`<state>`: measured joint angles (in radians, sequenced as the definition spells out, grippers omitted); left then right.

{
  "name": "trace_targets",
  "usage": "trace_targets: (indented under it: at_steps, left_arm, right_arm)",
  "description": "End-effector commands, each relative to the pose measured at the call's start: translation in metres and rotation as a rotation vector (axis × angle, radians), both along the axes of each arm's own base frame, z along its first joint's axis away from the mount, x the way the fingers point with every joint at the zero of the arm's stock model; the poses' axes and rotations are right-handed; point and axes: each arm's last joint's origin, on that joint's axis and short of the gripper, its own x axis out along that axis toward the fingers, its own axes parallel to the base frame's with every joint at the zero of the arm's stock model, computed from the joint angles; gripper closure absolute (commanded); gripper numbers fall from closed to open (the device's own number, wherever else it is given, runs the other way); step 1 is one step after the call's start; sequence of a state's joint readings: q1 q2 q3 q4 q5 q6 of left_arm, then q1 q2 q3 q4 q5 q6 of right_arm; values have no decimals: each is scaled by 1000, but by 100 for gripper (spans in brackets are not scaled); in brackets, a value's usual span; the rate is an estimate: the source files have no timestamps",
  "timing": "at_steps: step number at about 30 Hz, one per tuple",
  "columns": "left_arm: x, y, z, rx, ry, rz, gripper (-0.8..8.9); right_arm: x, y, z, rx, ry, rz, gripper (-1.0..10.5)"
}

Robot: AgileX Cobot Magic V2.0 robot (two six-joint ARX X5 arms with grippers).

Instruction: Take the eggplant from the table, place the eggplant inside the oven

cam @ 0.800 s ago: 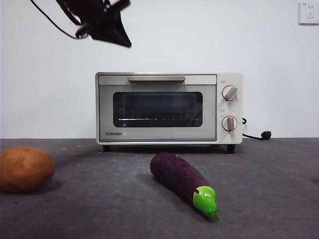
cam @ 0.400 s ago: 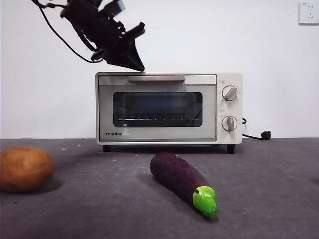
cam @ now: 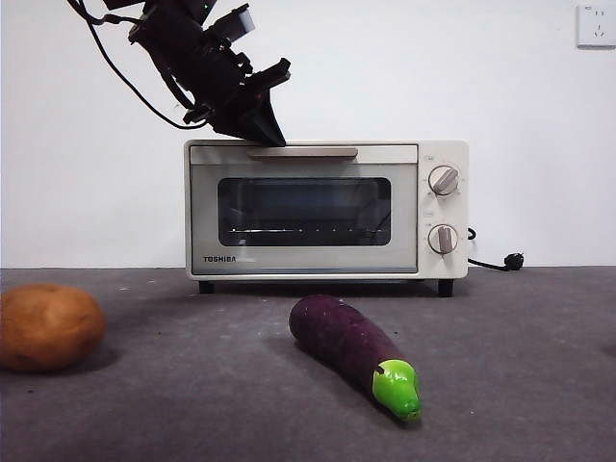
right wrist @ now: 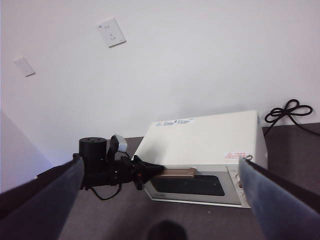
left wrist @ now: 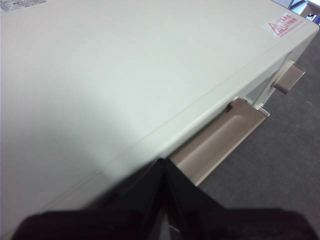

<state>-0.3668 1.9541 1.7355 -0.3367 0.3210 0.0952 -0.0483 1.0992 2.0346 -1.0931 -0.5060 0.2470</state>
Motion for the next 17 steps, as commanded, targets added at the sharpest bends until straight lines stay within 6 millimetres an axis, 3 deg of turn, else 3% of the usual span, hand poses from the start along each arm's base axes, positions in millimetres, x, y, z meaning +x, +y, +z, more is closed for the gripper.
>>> trace_targets:
  at_steps: [1, 17]
  left_arm:
    - [0, -6, -17, 43, 66, -24, 819]
    - [-28, -40, -29, 136, 187, -146, 819]
  right_arm:
    - [-2, 1, 0, -13, -6, 16, 381]
    - [-3, 1, 0, -13, 1, 17, 382]
